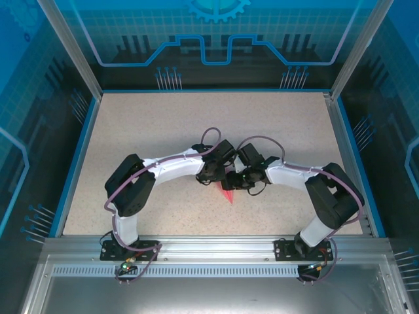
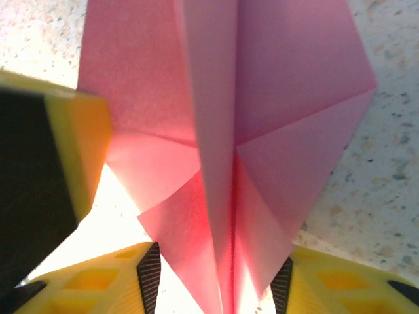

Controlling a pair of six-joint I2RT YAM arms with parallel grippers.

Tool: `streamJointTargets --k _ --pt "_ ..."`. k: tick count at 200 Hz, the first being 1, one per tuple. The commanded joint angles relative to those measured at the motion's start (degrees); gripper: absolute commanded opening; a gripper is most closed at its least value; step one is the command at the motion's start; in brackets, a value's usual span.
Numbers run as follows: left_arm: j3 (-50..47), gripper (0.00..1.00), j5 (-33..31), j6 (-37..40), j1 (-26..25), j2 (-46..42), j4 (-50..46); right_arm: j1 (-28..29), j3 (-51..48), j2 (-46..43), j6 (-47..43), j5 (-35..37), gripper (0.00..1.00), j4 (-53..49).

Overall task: Fold a paper plane with a square sheet of paper (pick it up from the middle)
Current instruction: Move the paper plane to the center of the table.

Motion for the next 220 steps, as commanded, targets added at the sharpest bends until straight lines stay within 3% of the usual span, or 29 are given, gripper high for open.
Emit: streamJointTargets --k 1,31,64,130,170,194,220 --pt "-0.66 0.12 0.23 -0.66 0.31 -1.79 0.70 0.47 -1.22 -0.99 0.38 -3.91 0.51 4.43" --pt "-0.57 0.12 0.64 -0.59 0.30 -1.52 0.89 0.52 -1.55 0.44 0.53 -2.66 0.47 5.31" --pt "-0.57 0.12 0.67 -0.39 0.30 -1.52 0.86 0.72 -0.50 2.13 0.48 -0.13 0.36 4.43" --pt "-0.92 0.13 0.67 -0.39 0.28 -1.83 0.98 0.95 0.52 4.32 0.47 0.70 0.29 5.35" --pt "-1.59 0.17 1.20 -0.35 0.31 -3.21 1.98 1.05 1.50 3.04 -0.01 2.57 0.15 2.50" --pt "-4.14 0.29 0.74 -1.38 0.27 -7.06 4.96 1.14 3.32 0.88 -0.55 5.66 0.11 -2.04" --pt "-7.07 0.41 -1.14 -2.46 0.30 -12.50 6.94 1.79 8.03 -1.28 -1.97 13.95 0.11 -10.42"
